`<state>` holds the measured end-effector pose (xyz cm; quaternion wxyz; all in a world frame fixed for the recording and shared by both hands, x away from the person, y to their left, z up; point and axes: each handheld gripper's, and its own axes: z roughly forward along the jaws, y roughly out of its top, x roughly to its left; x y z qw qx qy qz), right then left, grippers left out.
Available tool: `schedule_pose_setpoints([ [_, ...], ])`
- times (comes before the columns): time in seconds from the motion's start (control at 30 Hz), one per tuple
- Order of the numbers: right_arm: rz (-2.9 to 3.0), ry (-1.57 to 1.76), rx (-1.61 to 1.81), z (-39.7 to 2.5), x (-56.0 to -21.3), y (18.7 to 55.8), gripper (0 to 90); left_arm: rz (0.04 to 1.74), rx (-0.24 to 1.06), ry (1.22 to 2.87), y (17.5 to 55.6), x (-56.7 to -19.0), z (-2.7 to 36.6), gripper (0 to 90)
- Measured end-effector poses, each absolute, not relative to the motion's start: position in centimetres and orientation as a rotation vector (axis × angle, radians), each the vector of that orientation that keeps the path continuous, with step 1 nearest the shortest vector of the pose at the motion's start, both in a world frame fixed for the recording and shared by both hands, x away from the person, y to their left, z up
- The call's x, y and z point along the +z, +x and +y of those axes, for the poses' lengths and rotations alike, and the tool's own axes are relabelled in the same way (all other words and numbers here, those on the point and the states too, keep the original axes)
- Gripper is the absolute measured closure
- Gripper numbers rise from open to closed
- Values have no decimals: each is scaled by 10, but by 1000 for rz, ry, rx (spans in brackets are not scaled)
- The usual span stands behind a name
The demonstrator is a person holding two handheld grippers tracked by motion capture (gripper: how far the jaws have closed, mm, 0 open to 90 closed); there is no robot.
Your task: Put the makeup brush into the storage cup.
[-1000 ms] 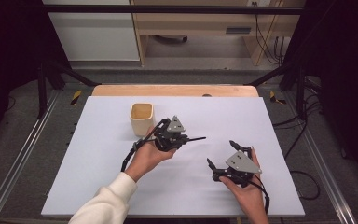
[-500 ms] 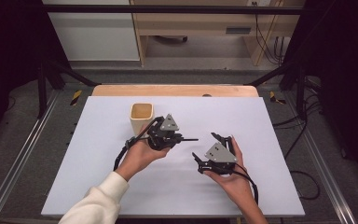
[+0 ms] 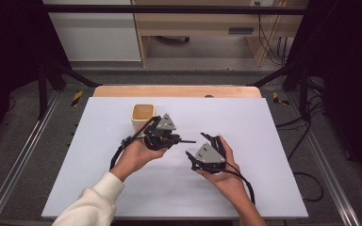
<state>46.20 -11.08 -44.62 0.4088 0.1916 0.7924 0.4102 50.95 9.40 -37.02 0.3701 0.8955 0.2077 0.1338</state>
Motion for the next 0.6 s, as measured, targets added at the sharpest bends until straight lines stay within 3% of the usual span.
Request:
schedule_pose_setpoints([
  [0.3, 2010, 413, 1016, -95, -449, 465, 330, 522, 336, 2310, 509, -371, 95, 846],
  [0.6, 2021, 356, 974, -86, -454, 466, 400, 522, 332, 2303, 508, -371, 95, 846],
])
